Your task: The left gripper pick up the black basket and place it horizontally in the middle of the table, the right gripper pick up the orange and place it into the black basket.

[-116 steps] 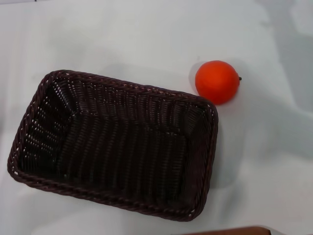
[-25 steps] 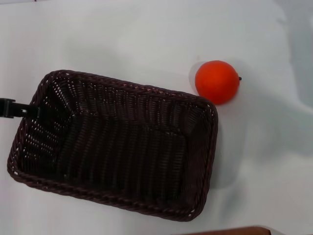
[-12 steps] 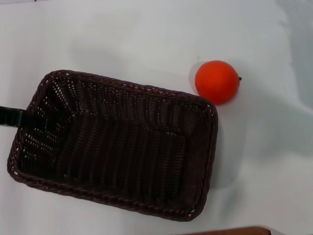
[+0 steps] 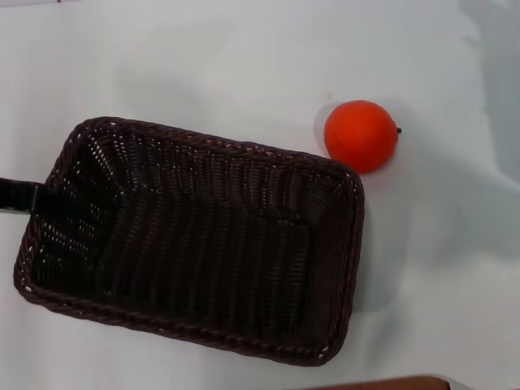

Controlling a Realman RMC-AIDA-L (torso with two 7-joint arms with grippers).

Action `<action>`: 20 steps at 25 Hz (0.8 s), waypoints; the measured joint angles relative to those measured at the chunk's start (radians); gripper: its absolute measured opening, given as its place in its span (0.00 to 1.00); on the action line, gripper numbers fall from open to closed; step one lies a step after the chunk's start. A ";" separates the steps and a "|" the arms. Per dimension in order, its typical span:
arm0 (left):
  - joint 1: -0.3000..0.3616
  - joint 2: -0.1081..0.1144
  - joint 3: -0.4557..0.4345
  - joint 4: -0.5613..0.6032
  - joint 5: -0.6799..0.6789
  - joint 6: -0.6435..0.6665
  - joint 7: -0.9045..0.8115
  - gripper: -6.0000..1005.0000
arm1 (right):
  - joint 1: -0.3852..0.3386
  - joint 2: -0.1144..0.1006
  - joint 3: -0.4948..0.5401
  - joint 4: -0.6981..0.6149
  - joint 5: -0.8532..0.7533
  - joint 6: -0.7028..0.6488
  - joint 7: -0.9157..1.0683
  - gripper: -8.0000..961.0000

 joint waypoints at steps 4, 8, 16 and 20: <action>0.004 -0.001 -0.012 -0.003 -0.002 -0.001 -0.009 0.26 | -0.001 0.000 0.000 -0.007 0.000 0.000 0.000 0.75; 0.006 -0.001 -0.059 -0.002 -0.023 -0.011 -0.029 0.18 | -0.001 0.000 0.000 -0.009 0.000 0.000 0.000 0.75; 0.015 0.044 -0.294 0.101 -0.270 -0.078 -0.021 0.16 | -0.001 0.000 0.000 -0.009 0.000 0.000 0.008 0.75; 0.038 0.062 -0.371 0.159 -0.373 -0.073 -0.027 0.15 | 0.000 0.000 0.000 -0.007 0.000 0.000 0.009 0.75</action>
